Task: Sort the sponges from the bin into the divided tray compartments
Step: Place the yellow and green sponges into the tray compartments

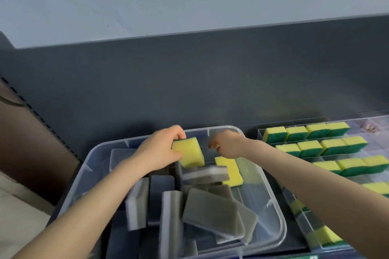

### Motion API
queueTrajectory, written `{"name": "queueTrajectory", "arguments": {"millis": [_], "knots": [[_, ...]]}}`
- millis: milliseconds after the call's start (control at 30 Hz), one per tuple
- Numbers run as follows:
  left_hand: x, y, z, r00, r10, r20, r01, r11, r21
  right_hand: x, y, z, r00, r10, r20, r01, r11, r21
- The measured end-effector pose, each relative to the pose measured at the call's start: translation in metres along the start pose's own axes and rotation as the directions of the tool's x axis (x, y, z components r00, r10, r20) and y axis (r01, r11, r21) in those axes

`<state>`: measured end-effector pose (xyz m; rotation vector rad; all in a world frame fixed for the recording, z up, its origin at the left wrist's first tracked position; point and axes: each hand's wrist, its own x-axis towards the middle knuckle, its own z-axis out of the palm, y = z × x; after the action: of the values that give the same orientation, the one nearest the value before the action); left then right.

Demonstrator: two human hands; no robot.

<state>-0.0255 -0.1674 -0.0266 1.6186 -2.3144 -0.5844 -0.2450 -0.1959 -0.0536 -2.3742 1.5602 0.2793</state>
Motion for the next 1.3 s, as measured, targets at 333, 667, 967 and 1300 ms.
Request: {"name": "queueTrajectory", "arguments": {"millis": [333,667,967,1300], "knots": [[-0.042,-0.018,-0.028,0.979,-0.055,-0.198,0.024,0.987,-0.156,0.018,0.003,0.034,0.962,0.069,0.264,-0.004,0.971,-0.239],[-0.062,-0.015,-0.028,0.945,-0.026,-0.326,0.053,0.996,0.074,-0.030,-0.030,-0.034,0.904,0.033,-0.426,0.022,0.992,0.122],[-0.062,-0.018,-0.020,0.986,-0.118,0.115,0.103,0.986,0.130,-0.069,-0.038,-0.007,0.984,-0.174,0.030,0.153,0.927,0.343],[-0.046,-0.014,-0.011,0.883,-0.133,0.451,0.033,0.974,0.222,-0.056,-0.045,0.005,0.929,-0.164,0.331,0.093,0.971,0.219]]}}
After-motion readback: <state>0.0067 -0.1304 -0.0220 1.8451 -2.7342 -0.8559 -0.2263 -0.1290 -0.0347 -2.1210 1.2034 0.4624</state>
